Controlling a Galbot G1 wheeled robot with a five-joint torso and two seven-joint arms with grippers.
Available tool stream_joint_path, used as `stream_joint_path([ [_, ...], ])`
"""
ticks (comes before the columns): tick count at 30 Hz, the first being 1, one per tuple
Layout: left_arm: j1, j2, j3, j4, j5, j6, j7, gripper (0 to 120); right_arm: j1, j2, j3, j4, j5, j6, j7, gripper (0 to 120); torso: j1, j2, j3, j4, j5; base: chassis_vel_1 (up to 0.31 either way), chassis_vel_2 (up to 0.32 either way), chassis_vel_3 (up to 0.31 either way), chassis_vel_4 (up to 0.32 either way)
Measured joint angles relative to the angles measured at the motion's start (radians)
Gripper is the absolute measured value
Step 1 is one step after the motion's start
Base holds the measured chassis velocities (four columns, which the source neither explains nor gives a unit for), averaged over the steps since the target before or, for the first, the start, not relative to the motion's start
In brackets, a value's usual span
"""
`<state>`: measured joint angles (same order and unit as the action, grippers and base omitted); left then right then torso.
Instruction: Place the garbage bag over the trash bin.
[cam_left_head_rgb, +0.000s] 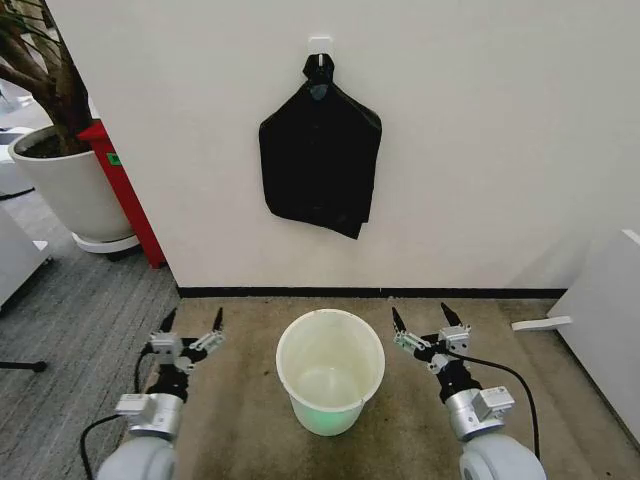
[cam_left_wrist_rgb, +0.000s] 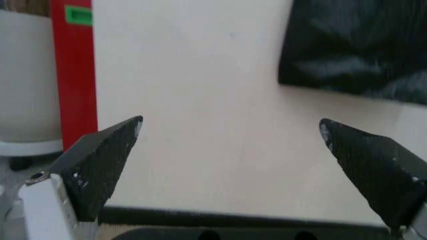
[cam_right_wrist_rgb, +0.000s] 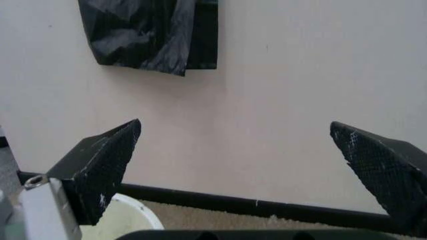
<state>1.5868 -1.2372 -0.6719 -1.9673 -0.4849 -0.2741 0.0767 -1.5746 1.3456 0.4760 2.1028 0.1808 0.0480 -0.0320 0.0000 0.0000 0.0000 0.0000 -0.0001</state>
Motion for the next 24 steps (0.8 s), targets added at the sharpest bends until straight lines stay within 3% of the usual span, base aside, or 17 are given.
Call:
stream_joint_path([
  [2, 0.003, 0.017, -0.005, -0.002, -0.047, -0.036, 0.037, 100, 0.011, -0.004, -0.002, -0.004, 0.005, 0.000, 0.002, 100, 0.000, 0.000, 0.000, 0.0000, 0.0000, 0.000, 0.000, 0.000, 0.000],
  [9, 0.003, 0.020, 0.003, -0.003, -0.071, -0.051, 0.062, 100, 0.063, -0.032, -0.011, -0.015, 0.023, -0.001, 0.014, 100, 0.000, 0.000, 0.000, -0.0001, 0.0000, 0.000, 0.000, 0.000, 0.000],
  [17, -0.002, 0.019, 0.015, 0.016, -0.087, -0.078, 0.080, 100, 0.229, -0.124, -0.082, -0.026, 0.129, -0.044, 0.055, 100, 0.000, 0.000, 0.000, 0.0000, 0.0000, 0.000, 0.000, 0.000, 0.000],
  [24, 0.007, 0.010, 0.022, 0.028, -0.086, -0.083, 0.082, 100, 0.475, -0.208, -0.210, -0.064, 0.267, -0.104, 0.098, 100, 0.000, 0.000, 0.000, 0.0002, 0.0000, 0.000, 0.000, 0.000, 0.000],
])
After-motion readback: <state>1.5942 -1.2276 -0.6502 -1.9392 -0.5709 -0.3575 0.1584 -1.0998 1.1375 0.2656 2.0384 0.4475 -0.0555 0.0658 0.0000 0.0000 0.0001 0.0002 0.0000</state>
